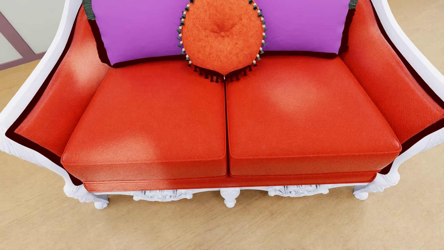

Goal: Head to the sofa

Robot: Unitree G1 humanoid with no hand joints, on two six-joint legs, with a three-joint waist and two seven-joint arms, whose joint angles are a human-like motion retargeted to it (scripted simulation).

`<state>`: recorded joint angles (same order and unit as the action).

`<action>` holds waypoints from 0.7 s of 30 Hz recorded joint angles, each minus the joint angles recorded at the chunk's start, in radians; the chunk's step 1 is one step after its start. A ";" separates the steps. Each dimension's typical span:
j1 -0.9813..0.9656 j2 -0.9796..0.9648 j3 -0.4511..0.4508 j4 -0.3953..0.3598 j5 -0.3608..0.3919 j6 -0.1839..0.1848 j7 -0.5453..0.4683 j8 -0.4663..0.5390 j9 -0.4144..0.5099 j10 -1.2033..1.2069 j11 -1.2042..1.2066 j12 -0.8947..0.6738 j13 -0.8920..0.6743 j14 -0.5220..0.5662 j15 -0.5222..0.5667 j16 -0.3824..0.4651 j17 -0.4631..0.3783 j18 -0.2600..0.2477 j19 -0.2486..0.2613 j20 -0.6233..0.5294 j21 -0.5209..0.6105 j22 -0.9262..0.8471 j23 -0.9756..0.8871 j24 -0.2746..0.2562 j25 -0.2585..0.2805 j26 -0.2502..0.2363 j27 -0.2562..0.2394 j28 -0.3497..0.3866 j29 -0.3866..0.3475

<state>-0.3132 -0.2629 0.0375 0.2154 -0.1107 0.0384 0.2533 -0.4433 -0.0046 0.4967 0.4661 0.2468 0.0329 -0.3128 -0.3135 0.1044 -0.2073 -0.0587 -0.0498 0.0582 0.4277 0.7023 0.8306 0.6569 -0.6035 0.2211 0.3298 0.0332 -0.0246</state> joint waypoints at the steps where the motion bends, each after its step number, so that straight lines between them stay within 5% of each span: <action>1: -0.018 -0.003 0.000 0.009 0.005 0.001 -0.011 0.001 0.002 0.041 0.009 -0.001 0.002 -0.002 -0.006 0.003 0.005 -0.007 0.000 0.002 0.002 -0.004 -0.001 -0.002 0.002 0.000 0.000 0.002 -0.002; 8: -0.013 0.004 0.004 0.028 0.014 0.012 0.002 0.032 0.006 0.086 0.017 0.012 0.006 -0.008 -0.008 -0.009 0.013 -0.017 0.015 0.006 0.020 -0.007 0.014 -0.008 0.014 0.002 0.007 -0.001 0.001; 21: 0.087 0.070 0.006 -0.093 -0.070 -0.015 -0.001 -0.022 -0.006 -0.110 -0.062 -0.005 0.026 0.005 0.037 -0.025 0.002 0.024 0.069 0.010 0.035 -0.007 0.006 -0.009 0.023 0.001 0.013 0.007 0.008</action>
<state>-0.2259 -0.1927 0.0433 0.1221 -0.1807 0.0233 0.2528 -0.4648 -0.0101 0.3865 0.4042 0.2415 0.0586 -0.3075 -0.2769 0.0790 -0.2051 -0.0351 0.0190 0.0680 0.4623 0.6957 0.8363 0.6478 -0.5801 0.2222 0.3428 0.0398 -0.0166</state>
